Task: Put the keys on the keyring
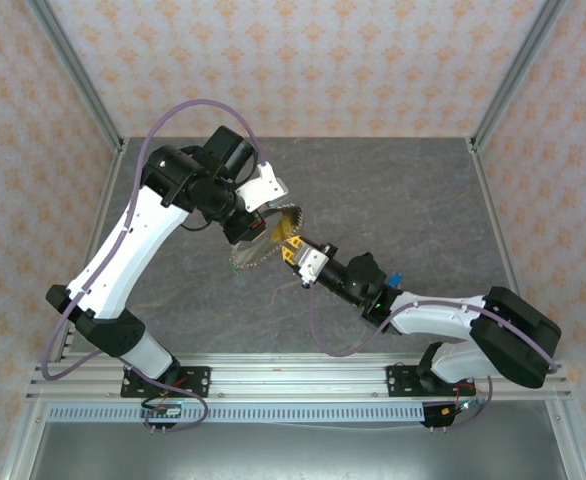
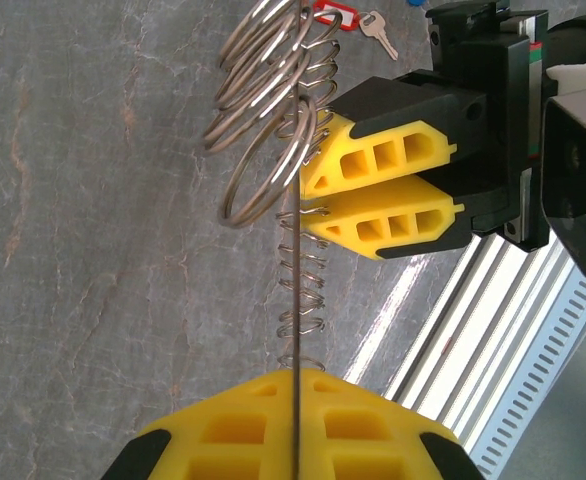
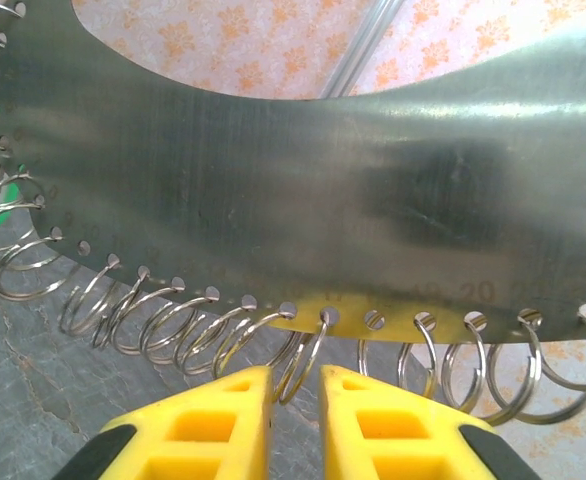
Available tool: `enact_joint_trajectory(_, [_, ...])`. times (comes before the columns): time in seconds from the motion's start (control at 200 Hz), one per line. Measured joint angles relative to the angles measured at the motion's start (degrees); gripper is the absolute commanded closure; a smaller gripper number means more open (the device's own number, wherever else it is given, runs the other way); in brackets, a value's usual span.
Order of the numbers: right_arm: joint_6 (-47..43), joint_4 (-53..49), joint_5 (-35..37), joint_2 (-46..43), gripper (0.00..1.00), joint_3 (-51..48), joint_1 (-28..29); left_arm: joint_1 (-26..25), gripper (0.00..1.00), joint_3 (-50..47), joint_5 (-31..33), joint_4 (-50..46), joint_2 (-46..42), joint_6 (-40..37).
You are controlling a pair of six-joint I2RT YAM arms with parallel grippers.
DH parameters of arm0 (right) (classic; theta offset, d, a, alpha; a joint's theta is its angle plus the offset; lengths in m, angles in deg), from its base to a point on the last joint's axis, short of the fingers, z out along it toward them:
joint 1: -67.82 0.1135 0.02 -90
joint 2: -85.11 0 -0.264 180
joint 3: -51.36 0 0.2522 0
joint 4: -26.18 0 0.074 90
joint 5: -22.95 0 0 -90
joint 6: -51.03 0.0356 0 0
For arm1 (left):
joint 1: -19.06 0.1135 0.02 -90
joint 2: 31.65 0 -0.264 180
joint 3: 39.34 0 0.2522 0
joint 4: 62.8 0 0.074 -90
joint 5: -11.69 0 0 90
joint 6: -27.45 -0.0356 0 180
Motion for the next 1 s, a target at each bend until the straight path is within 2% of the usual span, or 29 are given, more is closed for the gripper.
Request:
enact_joint_trajectory(0.29, [1.16,2.56,0.81,1.16,0.83,0.31,0.0,0.0,1.0,0.0,-0.04,0.0,0.0,0.0])
enact_joint_trajectory(0.465, [1.6,3.41,1.25,2.16,0.89,0.72,0.0,0.0,1.0,0.0,-0.31,0.0,-0.02,0.0])
enact_joint_trajectory(0.656, [1.9,3.69,1.27,2.4,0.88,0.72,0.0,0.0,1.0,0.0,-0.61,0.0,-0.09,0.02])
enact_joint_trajectory(0.801, [1.9,3.85,1.27,2.49,0.92,0.72,0.0,0.0,1.0,0.0,-0.7,0.0,-0.17,0.02])
enact_joint_trajectory(0.891, [1.92,3.89,1.27,2.49,1.0,0.74,0.0,0.0,1.0,0.0,-0.68,0.0,-0.31,0.04])
enact_joint_trajectory(1.001, [2.05,4.0,1.68,2.49,1.0,0.74,0.0,-0.02,1.0,-0.04,-0.37,0.09,-0.48,0.5])
